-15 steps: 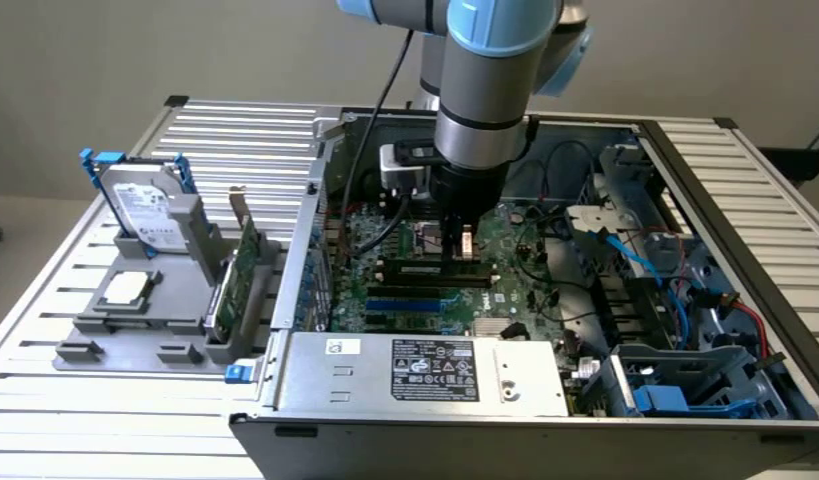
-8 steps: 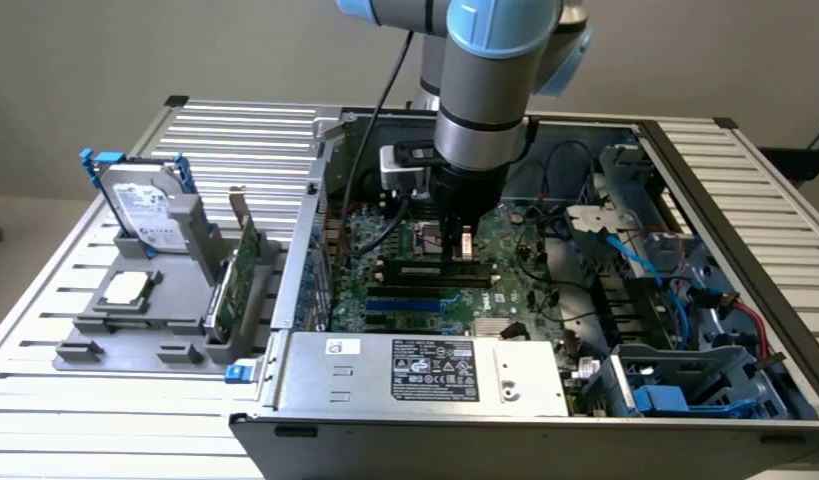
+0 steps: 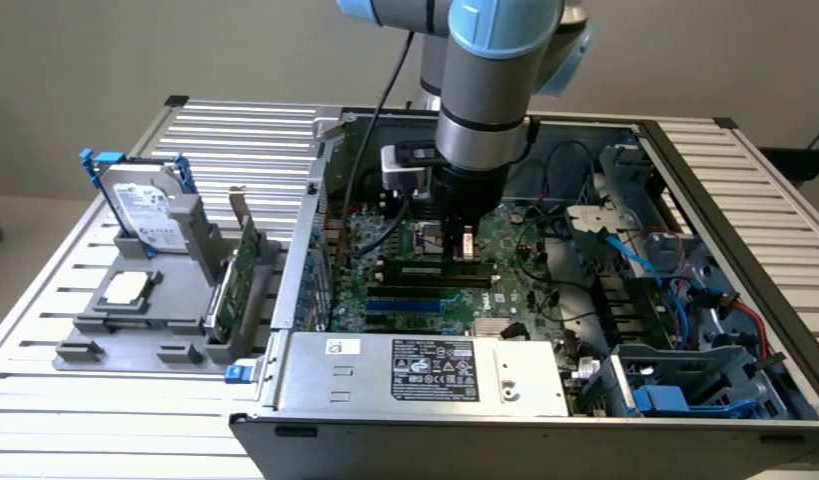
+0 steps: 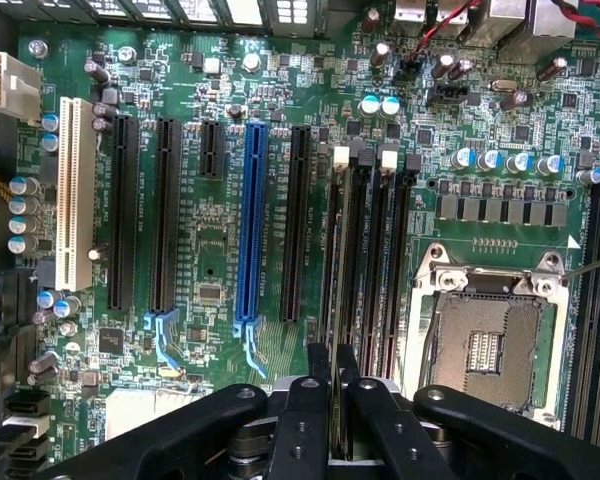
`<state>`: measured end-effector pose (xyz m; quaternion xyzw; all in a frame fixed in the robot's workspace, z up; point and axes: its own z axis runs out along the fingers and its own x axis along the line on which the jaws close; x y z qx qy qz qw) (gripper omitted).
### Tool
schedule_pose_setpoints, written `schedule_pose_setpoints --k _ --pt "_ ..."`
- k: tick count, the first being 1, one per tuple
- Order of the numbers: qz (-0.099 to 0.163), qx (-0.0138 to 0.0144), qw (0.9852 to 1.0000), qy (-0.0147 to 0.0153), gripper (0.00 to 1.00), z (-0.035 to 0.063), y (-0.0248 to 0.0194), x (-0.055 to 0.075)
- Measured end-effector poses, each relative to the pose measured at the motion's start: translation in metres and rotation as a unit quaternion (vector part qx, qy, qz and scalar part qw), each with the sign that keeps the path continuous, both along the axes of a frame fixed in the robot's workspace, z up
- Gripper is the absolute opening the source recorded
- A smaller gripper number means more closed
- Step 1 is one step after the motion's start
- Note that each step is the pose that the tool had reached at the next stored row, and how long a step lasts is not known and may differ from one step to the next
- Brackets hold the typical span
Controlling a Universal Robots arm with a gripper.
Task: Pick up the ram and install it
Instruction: 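Insert the ram into the slot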
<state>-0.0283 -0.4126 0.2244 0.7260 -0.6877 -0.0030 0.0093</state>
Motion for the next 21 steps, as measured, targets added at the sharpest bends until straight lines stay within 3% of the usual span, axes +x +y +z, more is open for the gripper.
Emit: schedule_pose_setpoints --k 21 --pt "-0.005 0.0 1.0 0.0 0.14 -0.0021 -0.0001 -0.0009"
